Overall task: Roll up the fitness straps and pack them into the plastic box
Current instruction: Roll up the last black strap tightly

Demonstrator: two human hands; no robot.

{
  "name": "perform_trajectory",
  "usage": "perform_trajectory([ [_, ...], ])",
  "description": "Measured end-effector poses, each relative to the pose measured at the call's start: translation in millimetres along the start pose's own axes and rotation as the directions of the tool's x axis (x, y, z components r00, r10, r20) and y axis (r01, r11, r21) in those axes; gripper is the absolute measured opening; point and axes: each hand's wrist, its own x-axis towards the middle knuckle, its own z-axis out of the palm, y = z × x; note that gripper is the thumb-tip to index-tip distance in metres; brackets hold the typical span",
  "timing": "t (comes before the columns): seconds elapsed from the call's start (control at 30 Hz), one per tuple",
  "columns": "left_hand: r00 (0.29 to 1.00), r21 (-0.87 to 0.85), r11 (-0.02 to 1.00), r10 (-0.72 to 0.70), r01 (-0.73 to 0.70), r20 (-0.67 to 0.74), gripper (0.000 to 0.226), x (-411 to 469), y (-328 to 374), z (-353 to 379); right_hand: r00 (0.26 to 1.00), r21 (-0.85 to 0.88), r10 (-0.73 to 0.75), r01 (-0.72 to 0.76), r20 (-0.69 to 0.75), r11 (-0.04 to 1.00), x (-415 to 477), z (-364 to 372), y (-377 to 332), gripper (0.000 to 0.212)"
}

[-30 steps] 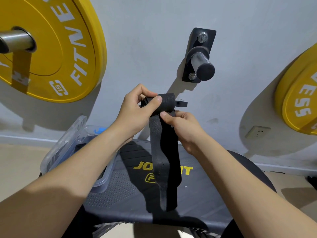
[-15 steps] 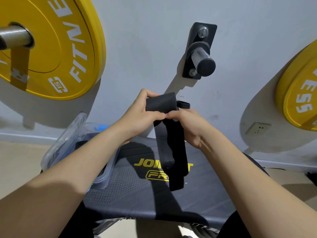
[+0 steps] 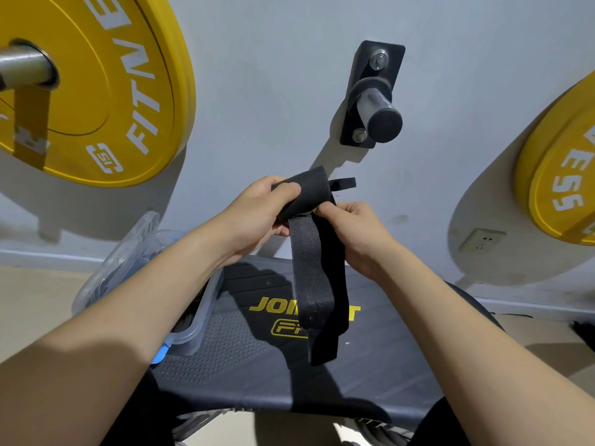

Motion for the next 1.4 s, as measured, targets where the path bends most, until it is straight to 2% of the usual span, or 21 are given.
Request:
perform_trajectory([
  [0.1,0.998,0.092,0.994,0.065,-0.065,0.003,0.032,-1.3,-1.6,-7.2,1.000,0.076,0.020,-0.021,0.025,0.997,-1.2,2.4,-1.7,0.017],
  [0.27,0.988,0.160,0.978,0.143,-0.132,-0.059,0.030,-3.9,-0.8,-9.0,0.998,0.200,0.036,-0.025,-0.054,0.979,-0.2,8.0,-3.4,0.008],
  [0.37,0.977,0.186,0.966,0.199,-0.181,-0.083,0.031,-4.6,-0.9,-8.4,0.994,0.263,0.032,-0.004,-0.102,0.965,-0.5,11.5,-5.2,0.033],
  [0.43,0.971,0.189,0.962,0.218,-0.197,-0.095,0.033,-4.8,-0.7,-8.9,0.991,0.264,0.018,0.017,-0.131,0.964,0.6,12.3,-5.9,0.038],
  [0.53,0.953,0.234,0.939,0.284,-0.254,-0.108,0.036,-6.0,-0.8,-13.4,1.000,0.216,0.011,-0.007,-0.018,0.976,0.8,7.8,-6.5,0.035],
  [0.63,0.926,0.298,0.901,0.361,-0.316,-0.111,0.043,-6.7,-0.6,-19.8,0.989,0.137,0.072,-0.089,0.129,0.987,0.2,1.2,-7.7,0.025],
  [0.77,0.894,0.417,0.855,0.411,-0.309,-0.181,0.048,-2.5,-2.3,-25.4,0.951,-0.027,0.146,-0.145,0.271,0.989,-6.0,3.4,-8.4,0.010],
  [0.87,0.892,0.462,0.848,0.393,-0.259,-0.221,0.056,3.5,-4.8,-32.1,0.957,-0.091,0.121,-0.100,0.262,0.991,-10.5,6.3,-8.0,0.006],
  [1.0,0.930,0.465,0.872,0.287,-0.154,-0.230,0.059,10.6,-10.5,-43.2,0.988,-0.144,-0.002,0.024,0.151,0.989,-15.2,4.6,-12.8,0.018],
  [1.07,0.951,0.470,0.872,0.248,-0.138,-0.182,0.056,12.2,-13.9,-48.4,0.994,-0.077,-0.090,0.095,0.059,0.993,-15.8,1.7,-14.0,0.031],
  [1.13,0.982,0.432,0.889,0.185,-0.149,-0.041,0.049,12.8,-18.2,-50.2,0.984,0.009,-0.175,0.175,0.025,0.984,-15.8,-1.4,-17.8,0.022],
  [1.2,0.986,0.433,0.886,0.134,-0.165,0.102,0.046,11.8,-23.2,-46.2,0.974,0.069,-0.218,0.213,0.064,0.975,-15.5,-5.2,-23.7,0.013],
  [1.3,0.971,0.402,0.895,0.113,-0.191,0.210,0.055,10.4,-28.1,-38.2,0.973,0.146,-0.206,0.190,0.103,0.971,-12.2,-14.4,-30.6,0.029],
  [1.4,0.960,0.348,0.917,0.105,-0.195,0.260,0.058,9.7,-27.9,-33.4,0.962,0.111,-0.241,0.227,0.132,0.968,-9.5,-26.1,-30.8,0.042],
])
